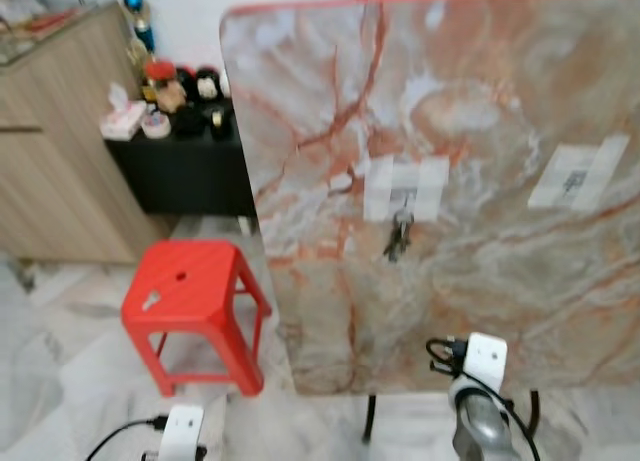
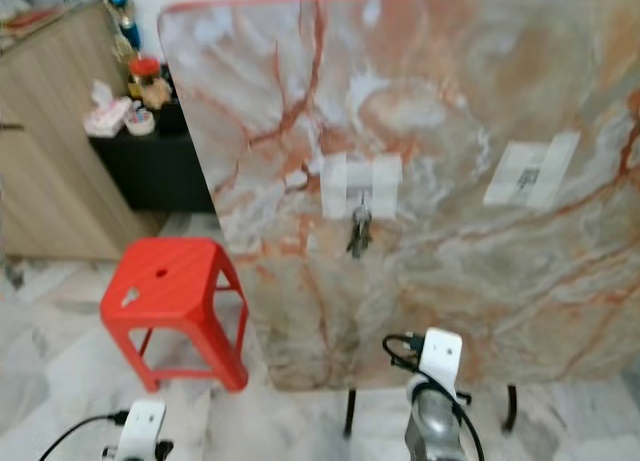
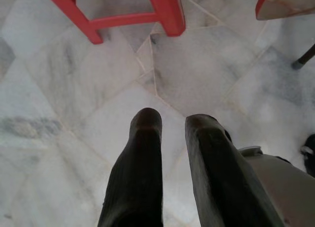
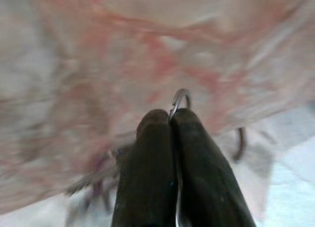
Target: Hang keys on a hook
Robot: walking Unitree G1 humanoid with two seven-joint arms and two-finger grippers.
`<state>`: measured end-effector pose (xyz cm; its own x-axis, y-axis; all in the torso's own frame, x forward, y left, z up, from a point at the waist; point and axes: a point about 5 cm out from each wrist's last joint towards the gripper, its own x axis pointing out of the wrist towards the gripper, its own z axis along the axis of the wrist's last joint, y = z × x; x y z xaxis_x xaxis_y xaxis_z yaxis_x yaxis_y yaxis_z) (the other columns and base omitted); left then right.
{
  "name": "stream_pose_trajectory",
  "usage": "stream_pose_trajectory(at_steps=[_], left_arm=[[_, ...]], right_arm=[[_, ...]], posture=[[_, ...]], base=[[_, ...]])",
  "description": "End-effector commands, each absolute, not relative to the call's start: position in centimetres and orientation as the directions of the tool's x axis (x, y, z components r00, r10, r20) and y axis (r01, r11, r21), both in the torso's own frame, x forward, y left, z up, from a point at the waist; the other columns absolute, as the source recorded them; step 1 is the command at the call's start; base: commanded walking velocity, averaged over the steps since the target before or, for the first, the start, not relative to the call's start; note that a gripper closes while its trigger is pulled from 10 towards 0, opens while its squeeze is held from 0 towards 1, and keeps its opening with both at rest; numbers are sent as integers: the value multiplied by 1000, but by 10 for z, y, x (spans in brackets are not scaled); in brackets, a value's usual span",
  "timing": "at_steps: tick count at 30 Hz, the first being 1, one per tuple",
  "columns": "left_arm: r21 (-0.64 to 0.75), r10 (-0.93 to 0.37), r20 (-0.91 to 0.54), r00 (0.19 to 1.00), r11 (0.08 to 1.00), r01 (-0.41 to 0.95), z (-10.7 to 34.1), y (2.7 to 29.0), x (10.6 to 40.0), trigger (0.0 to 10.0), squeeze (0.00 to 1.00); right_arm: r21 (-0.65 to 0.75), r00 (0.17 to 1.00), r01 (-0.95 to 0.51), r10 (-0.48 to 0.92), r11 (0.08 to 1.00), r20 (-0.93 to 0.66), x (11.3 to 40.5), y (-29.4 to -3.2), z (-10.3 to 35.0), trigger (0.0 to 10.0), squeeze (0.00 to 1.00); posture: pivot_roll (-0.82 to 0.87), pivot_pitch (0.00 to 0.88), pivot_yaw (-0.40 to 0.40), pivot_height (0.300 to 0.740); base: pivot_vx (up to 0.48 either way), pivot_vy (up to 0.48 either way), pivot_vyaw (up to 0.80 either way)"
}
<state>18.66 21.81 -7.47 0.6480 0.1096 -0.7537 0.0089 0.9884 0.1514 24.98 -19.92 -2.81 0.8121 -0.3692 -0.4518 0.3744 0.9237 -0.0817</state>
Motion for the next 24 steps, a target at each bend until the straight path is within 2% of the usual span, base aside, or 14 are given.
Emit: stream_pose_trajectory(at_steps=[1, 3, 8, 10, 15, 20, 24], left_arm=[[164, 121, -774, 621, 986, 12, -79, 222, 178, 10000, 0], [165, 124, -774, 621, 986, 9, -79, 223, 178, 10000, 0], [165, 123, -774, 621, 986, 11, -78, 223, 178, 10000, 0], [166, 123, -775, 621, 986, 13, -78, 223, 178, 10000, 0], [167, 122, -774, 621, 986, 14, -78, 223, 178, 10000, 0], [166, 122, -773, 622, 986, 13, -78, 223, 178, 10000, 0], [166, 122, -774, 622, 986, 12, -78, 223, 178, 10000, 0]], right_arm=[[-92, 832, 387, -390, 918, -393, 256, -200, -19, 10000, 0], [-158, 822, 460, -487, 873, -296, 251, -213, -11, 10000, 0], [-199, 817, 507, -541, 839, -200, 253, -221, 1, 10000, 0], [-222, 831, 520, -549, 825, -94, 263, -222, 20, 10000, 0], [-235, 834, 532, -552, 814, -24, 274, -223, 36, 10000, 0], [-291, 806, 590, -569, 753, 161, 302, -230, 82, 10000, 0], [-312, 805, 593, -555, 743, 209, 311, -232, 98, 10000, 0]], posture=[[-51, 0, 35, 740], [-57, 0, 38, 740], [-63, 0, 41, 740], [-64, 0, 43, 740], [-64, 0, 44, 740], [-59, 0, 43, 740], [-61, 0, 44, 740]], base=[[0, 0, 0], [0, 0, 0], [0, 0, 0], [0, 0, 0], [0, 0, 0], [0, 0, 0], [0, 0, 0]])
